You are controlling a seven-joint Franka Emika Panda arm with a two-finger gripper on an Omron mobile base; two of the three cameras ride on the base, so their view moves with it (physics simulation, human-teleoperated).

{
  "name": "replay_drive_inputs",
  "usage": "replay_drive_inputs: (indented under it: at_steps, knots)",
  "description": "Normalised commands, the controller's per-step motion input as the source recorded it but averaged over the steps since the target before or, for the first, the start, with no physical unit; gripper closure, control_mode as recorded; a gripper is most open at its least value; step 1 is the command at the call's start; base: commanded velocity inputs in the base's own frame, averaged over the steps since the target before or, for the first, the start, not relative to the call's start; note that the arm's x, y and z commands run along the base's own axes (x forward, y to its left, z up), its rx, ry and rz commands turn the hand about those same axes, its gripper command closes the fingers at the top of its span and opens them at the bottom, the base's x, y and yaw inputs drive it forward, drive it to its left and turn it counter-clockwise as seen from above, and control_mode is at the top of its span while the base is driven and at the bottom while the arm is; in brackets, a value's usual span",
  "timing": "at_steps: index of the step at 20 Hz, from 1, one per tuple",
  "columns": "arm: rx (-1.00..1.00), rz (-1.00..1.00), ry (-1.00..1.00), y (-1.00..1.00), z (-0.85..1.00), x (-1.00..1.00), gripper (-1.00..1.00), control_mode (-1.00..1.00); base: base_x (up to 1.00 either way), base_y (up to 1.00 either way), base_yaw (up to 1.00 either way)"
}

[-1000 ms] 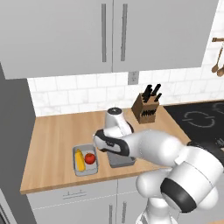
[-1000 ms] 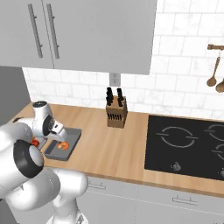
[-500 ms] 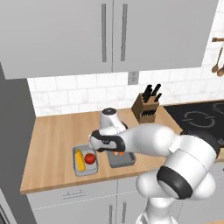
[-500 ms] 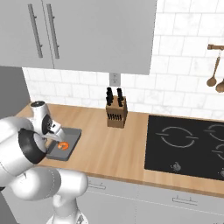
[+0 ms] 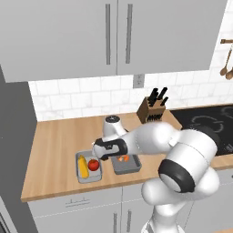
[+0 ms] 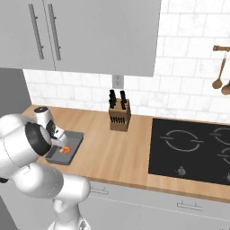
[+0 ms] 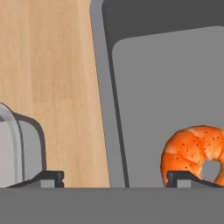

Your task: Take the meat container that has the shrimp and place it on the second highest rack of the freezer. Then take the vegetable container that has the corn and tomato and place it on the highest rack of the freezer.

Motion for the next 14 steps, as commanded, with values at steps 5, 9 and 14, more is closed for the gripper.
replay_drive_inputs:
  at_steps: [5,9,14]
  knots:
    - [0.0,0.0,0.0,0.0,-0.25,0.0,-1.0,-1.0,0.0,0.0,0.0]
    - [0.0,0.0,0.0,0.0,-0.21,0.0,-1.0,-1.0,0.0,0.0,0.0]
    - [0.0,0.0,0.0,0.0,-0.23,0.0,1.0,-1.0,0.0,0.0,0.0]
